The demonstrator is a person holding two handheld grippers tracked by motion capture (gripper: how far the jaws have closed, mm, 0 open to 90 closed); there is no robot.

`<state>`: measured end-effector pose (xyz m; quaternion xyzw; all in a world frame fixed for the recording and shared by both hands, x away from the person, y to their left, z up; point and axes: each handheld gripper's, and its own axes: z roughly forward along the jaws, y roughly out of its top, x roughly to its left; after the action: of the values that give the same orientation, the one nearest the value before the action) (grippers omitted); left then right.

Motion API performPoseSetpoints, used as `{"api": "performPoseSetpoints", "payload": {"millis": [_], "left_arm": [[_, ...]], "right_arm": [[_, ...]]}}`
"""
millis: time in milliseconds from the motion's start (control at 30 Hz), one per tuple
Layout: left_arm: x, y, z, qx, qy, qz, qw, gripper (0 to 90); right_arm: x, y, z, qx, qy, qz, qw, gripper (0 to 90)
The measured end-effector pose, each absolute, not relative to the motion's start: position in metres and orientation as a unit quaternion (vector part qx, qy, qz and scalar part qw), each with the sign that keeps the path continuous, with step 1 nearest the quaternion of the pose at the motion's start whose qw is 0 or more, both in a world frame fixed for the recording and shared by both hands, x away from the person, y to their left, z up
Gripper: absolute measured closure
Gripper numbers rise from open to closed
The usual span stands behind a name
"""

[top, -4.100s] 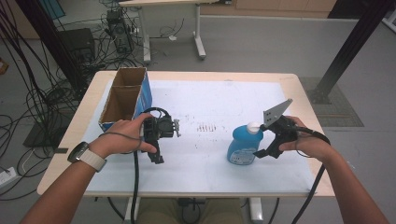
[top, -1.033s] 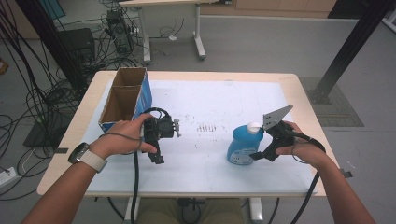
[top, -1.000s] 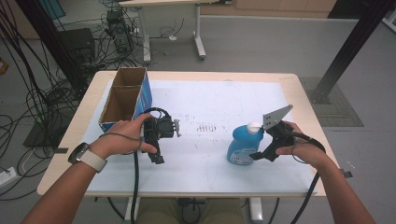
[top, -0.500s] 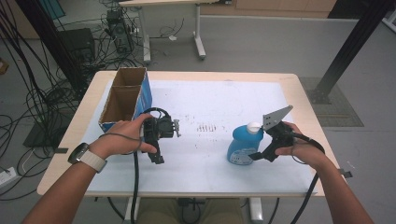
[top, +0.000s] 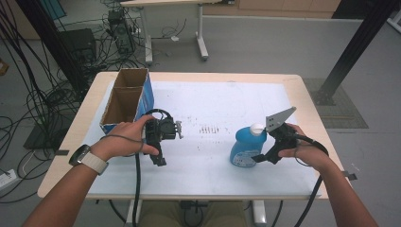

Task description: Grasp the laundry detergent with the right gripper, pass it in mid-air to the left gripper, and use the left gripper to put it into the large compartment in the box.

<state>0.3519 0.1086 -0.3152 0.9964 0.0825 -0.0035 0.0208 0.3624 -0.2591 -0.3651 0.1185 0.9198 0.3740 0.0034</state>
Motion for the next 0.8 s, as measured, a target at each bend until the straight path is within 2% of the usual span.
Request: {"api": "performPoseSetpoints", "payload": {"millis": [800], "left_arm": [[0.3522,0.1096,-0.3161,0.996,0.084,-0.003,0.024,10.5]], "right_arm": [[0.3622,-0.26,-0.3649,0.12,0.919,0.375,0.005,8.3]]}}
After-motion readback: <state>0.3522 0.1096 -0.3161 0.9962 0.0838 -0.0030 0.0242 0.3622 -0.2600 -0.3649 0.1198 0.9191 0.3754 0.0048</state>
